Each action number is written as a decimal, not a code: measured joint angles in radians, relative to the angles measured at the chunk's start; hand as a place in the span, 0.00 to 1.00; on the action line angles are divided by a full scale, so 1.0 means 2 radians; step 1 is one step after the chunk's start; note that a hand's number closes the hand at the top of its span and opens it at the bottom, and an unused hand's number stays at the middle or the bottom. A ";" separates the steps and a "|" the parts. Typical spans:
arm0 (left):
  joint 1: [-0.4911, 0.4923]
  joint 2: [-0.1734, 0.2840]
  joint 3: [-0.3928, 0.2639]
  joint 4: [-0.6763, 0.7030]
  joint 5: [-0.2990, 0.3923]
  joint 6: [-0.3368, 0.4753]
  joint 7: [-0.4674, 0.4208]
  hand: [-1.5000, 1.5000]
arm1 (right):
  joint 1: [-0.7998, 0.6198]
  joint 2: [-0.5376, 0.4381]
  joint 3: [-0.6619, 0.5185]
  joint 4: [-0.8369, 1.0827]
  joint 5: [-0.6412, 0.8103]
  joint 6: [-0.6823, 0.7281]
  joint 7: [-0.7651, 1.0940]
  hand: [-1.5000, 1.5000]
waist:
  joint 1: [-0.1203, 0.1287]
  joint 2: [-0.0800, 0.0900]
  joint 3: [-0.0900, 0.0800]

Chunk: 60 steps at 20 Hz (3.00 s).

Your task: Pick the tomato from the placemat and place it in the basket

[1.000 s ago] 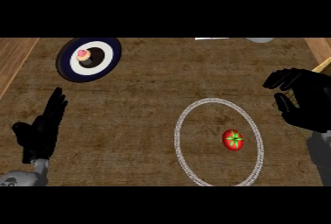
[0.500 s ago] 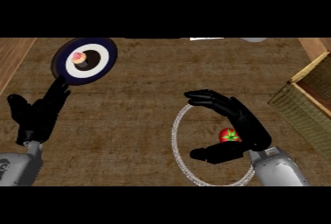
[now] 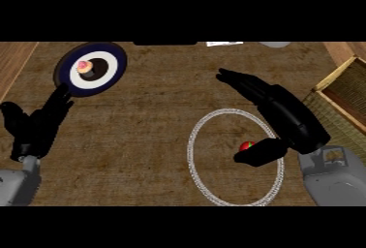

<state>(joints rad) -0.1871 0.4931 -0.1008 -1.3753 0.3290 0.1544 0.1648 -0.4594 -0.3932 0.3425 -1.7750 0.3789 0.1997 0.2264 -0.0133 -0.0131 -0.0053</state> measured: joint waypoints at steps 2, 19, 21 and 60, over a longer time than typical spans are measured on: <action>-0.002 0.001 0.003 0.002 0.000 0.000 0.002 0.50 | -0.024 -0.026 -0.011 -0.011 0.016 0.025 0.056 0.00 | -0.002 0.000 0.000; 0.001 -0.015 0.017 0.004 -0.014 -0.015 -0.002 0.50 | -0.071 -0.140 -0.169 -0.029 -0.256 0.305 0.247 0.00 | 0.002 0.005 0.002; 0.006 -0.019 0.019 0.001 -0.018 -0.018 -0.004 0.50 | -0.044 -0.143 -0.189 -0.047 -0.274 0.308 0.243 0.00 | 0.002 0.005 0.003; -0.015 -0.078 0.079 0.012 -0.091 -0.065 0.011 0.50 | 0.119 0.056 -0.123 0.199 0.154 0.092 -0.185 0.00 | 0.007 0.007 0.003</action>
<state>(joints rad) -0.2176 0.3362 0.0579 -1.3514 0.1479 0.0251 0.1873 -0.2222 -0.2818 0.0969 -1.3769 0.6872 0.3836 -0.1438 0.0016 0.0004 0.0004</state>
